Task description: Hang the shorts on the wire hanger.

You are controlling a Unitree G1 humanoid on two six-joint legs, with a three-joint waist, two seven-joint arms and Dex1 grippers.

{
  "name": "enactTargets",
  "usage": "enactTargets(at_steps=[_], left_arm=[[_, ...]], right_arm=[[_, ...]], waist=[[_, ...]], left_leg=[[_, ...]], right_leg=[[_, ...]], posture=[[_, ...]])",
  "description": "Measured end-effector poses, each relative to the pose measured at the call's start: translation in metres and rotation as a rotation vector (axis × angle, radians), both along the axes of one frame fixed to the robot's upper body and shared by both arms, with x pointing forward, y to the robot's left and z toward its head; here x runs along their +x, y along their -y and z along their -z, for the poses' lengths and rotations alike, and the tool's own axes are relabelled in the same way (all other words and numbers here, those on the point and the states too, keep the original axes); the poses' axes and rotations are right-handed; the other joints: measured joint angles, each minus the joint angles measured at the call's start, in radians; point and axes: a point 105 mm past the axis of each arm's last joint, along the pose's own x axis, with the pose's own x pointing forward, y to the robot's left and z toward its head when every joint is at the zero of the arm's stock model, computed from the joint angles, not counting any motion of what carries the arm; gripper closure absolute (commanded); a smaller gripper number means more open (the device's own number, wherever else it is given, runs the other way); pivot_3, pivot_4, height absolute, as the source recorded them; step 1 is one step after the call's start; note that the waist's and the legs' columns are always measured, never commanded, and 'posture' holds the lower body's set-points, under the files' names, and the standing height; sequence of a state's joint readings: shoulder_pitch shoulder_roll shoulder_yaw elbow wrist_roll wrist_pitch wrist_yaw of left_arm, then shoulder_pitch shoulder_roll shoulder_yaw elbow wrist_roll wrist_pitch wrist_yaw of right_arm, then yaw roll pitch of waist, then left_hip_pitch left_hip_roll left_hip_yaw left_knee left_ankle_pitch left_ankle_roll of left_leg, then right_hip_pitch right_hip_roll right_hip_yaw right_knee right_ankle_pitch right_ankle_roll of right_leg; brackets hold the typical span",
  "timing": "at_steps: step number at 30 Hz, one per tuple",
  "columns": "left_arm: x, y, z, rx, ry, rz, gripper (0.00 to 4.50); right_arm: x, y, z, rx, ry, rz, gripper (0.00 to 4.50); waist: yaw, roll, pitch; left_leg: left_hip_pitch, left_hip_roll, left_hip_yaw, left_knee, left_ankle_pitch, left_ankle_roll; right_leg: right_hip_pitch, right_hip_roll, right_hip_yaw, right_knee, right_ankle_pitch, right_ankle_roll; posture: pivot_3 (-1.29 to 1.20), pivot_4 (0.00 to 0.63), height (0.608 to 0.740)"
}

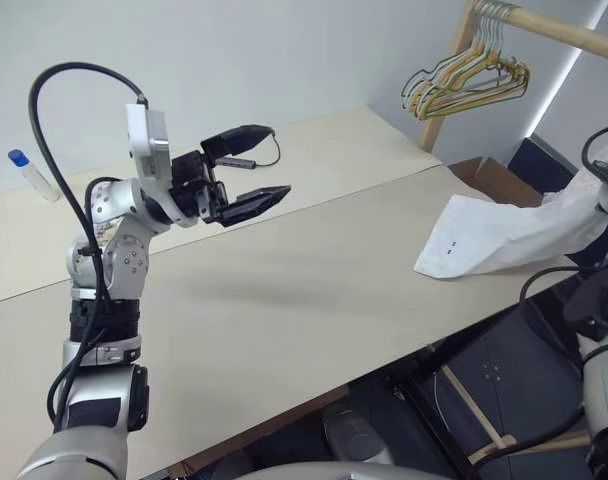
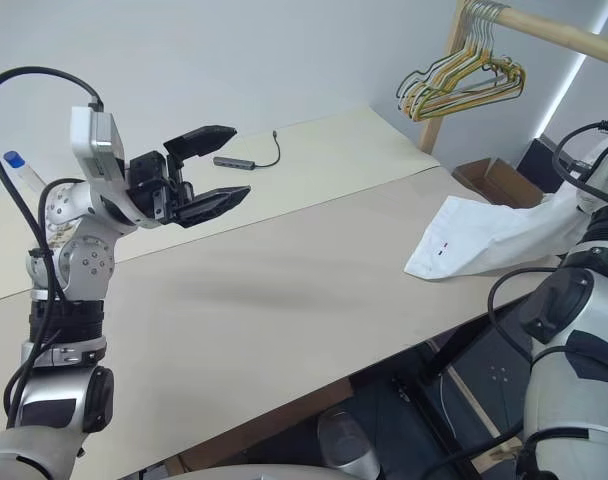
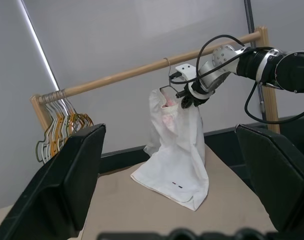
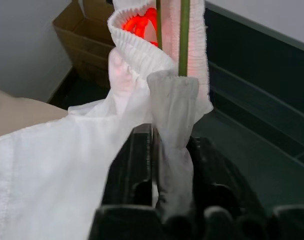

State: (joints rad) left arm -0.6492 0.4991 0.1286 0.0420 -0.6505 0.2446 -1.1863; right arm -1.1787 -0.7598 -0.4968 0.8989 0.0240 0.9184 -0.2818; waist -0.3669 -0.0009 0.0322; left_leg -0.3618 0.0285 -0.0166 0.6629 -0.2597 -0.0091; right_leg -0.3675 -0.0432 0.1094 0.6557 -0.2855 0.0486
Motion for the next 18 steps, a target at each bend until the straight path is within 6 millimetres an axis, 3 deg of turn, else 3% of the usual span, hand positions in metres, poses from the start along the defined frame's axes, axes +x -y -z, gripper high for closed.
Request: enactTargets(at_steps=[7,14,18], left_arm=[[-0.001,-0.002,-0.002,-0.029,-0.005,-0.005,0.0],[0.0,-0.002,-0.002,-0.04,-0.015,-0.005,0.0],[0.0,-0.003,-0.002,-0.042,-0.014,-0.007,0.0]], right_arm=[[-0.002,0.003,-0.007,-0.116,-0.026,0.032,0.02],[-0.005,-0.002,-0.018,-0.353,-0.084,0.102,0.02],[-0.007,-0.015,-0.037,-0.692,-0.113,0.177,0.02]], waist=[[0.005,0.0,0.0],[0.008,0.0,0.0],[0.012,0.0,0.0]], left_leg=[[0.001,0.0,0.002,0.0,0.0,0.0],[0.002,0.0,0.003,-0.001,0.0,0.0],[0.005,0.0,0.005,-0.002,0.0,0.0]], right_leg=[[0.0,0.0,0.002,0.0,0.0,0.001],[0.0,0.0,0.004,0.0,-0.001,0.002],[0.0,0.0,0.007,0.001,-0.001,0.002]], posture=[[-0.24,0.0,0.74],[-0.24,0.0,0.74],[-0.23,0.0,0.74]])
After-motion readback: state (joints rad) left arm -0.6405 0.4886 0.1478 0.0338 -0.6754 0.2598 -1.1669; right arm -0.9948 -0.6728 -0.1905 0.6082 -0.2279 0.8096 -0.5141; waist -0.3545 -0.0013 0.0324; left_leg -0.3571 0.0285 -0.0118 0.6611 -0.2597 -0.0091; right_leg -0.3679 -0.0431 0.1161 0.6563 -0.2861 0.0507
